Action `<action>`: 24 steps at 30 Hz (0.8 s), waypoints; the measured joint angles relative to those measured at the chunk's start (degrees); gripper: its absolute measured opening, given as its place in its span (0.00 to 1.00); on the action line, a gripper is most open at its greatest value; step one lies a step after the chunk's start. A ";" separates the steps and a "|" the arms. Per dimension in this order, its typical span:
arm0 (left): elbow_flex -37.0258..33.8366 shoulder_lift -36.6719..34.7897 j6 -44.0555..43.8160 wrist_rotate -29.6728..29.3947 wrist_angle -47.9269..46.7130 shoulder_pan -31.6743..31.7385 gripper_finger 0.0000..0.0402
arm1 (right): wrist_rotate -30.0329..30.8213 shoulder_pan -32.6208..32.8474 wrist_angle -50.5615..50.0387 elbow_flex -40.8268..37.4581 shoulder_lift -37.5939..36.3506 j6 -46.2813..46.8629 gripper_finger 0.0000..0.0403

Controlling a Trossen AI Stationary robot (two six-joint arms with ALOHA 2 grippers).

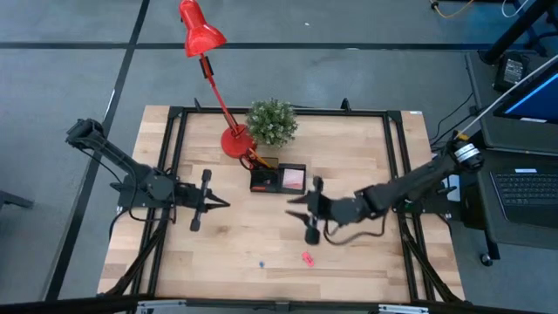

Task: Pick and place office supplies into organizer
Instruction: Put the pink eraser into the black desk organizer

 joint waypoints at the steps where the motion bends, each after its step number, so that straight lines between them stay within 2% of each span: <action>1: -0.58 0.00 -0.05 0.92 1.42 0.00 0.00 | 0.00 1.19 -1.44 0.37 0.01 0.17 0.33; 5: -2.24 0.00 -0.65 4.29 5.59 0.00 0.01 | 2.14 5.12 -11.50 4.81 0.92 5.83 0.32; 8: -2.25 0.02 -2.55 4.49 5.82 0.00 0.01 | 3.89 7.39 -21.15 10.18 2.87 10.86 0.32; 12: -2.25 0.04 -3.04 4.54 5.75 0.00 0.00 | 2.54 10.38 -34.79 18.23 6.79 19.60 0.32; 16: -2.25 0.04 -3.02 4.64 5.66 0.00 0.01 | 1.38 13.03 -47.10 24.34 12.01 32.71 0.32; 20: -2.25 0.04 -3.02 4.64 5.24 0.00 0.00 | -4.29 14.16 -55.21 28.88 16.87 46.06 0.32; 24: -2.27 0.04 -3.02 4.63 4.86 0.00 0.01 | -11.29 14.02 -56.55 30.54 20.53 53.93 0.32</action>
